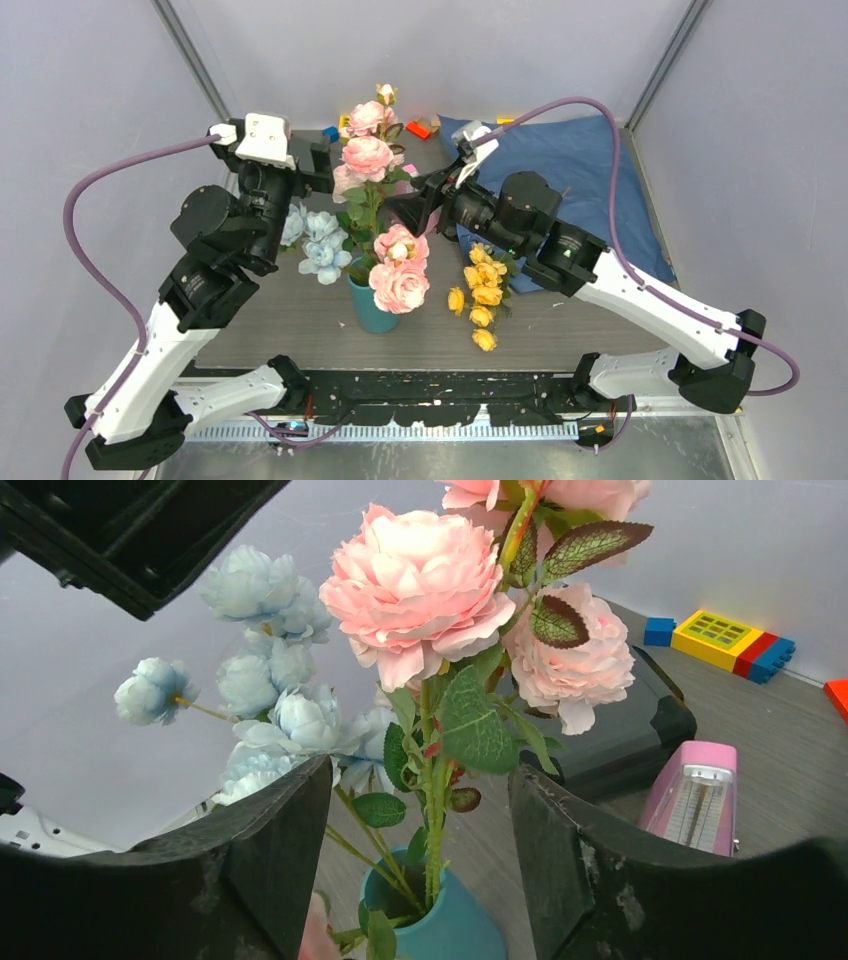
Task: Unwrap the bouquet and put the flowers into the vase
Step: Adjust the fake flower in the vase, then pick up the fake flower from the wrapping paper.
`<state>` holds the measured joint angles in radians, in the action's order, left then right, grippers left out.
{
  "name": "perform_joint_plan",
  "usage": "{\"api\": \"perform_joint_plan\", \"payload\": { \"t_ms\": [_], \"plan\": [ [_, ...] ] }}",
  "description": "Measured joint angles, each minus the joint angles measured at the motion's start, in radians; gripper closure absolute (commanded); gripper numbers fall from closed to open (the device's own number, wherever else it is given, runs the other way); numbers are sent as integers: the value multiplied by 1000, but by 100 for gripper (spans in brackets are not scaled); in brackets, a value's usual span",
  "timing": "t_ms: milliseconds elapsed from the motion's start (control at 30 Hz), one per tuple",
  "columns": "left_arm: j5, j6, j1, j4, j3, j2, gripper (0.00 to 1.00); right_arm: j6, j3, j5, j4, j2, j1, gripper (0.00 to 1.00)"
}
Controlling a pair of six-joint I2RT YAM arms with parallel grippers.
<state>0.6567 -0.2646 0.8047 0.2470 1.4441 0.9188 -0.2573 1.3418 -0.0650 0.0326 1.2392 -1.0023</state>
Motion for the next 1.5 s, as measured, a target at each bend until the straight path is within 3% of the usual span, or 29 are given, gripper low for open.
{"api": "perform_joint_plan", "payload": {
  "t_ms": [167, 433, 567, 800, 1000, 1300, 1500],
  "plan": [
    [-13, 5, 0, 8, -3, 0, 0, -4, 34, -32, 79, -45, 0, 22],
    [-41, 23, 0, 14, -13, 0, 0, -11, 111, -276, 268, -109, 7, 13],
    [-49, 29, 0, 21, -14, 2, 0, -44, 113, -357, 377, -124, 71, 13],
    [-53, 53, 0, 50, -18, 5, 0, -211, -29, -209, 484, -140, 478, 19],
    [-55, 58, 0, 68, -23, -1, 0, -332, -207, -71, 506, -111, 707, 23],
    [-60, 70, 0, 73, -25, -24, 0, -446, -397, 21, 424, 71, 785, 41],
    [-76, 77, 0, 79, -29, -34, 0, -511, -418, 69, 323, 213, 790, 37]
  ]
}}
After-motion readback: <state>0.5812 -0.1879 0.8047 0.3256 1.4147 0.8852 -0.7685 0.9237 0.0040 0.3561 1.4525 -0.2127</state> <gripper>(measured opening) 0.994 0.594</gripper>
